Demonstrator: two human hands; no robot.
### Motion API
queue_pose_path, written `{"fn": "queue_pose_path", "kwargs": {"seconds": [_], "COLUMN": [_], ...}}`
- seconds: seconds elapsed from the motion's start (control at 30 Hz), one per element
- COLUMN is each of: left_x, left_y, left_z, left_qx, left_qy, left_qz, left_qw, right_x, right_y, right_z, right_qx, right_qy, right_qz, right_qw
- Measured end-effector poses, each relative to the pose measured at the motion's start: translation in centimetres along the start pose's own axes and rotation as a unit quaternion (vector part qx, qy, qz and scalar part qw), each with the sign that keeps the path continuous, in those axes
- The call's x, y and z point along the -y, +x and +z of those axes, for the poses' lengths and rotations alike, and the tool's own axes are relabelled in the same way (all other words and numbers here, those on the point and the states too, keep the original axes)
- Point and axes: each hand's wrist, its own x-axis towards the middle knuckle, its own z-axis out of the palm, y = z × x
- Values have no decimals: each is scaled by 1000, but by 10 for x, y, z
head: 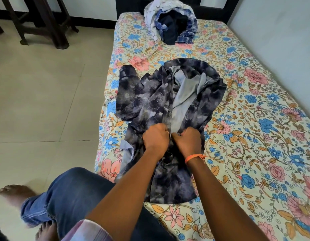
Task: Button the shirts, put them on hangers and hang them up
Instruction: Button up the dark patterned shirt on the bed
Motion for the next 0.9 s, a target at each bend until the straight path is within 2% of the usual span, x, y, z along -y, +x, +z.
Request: {"fn": "queue_pose_path", "kwargs": {"seconds": [0.17, 0.33, 0.4, 0.53, 0.7, 0.9], "left_x": [1, 10, 12, 17, 24, 25], "left_y": [-2, -28, -46, -66, -65, -64], "left_z": [1, 5, 9, 10, 3, 6], "left_qx": [10, 20, 9, 5, 27, 14], "left_qy": [-35, -114, -135, -168, -227, -248], "left_qz": [-21, -11, 15, 56, 45, 27], "left_qw": [999, 993, 991, 984, 973, 968], "right_x": [1, 3, -1, -14, -16, -18], "right_y": [-11, -42, -60, -83, -87, -88], "right_z": [-2, -11, -6, 5, 1, -1], "right_qx": [-36, -76, -65, -59, -69, -58], "right_qy": [-15, 197, 239, 257, 248, 294], "right_qz": [-23, 1, -19, -47, -73, -34], "right_qw": [999, 977, 969, 963, 964, 953]}}
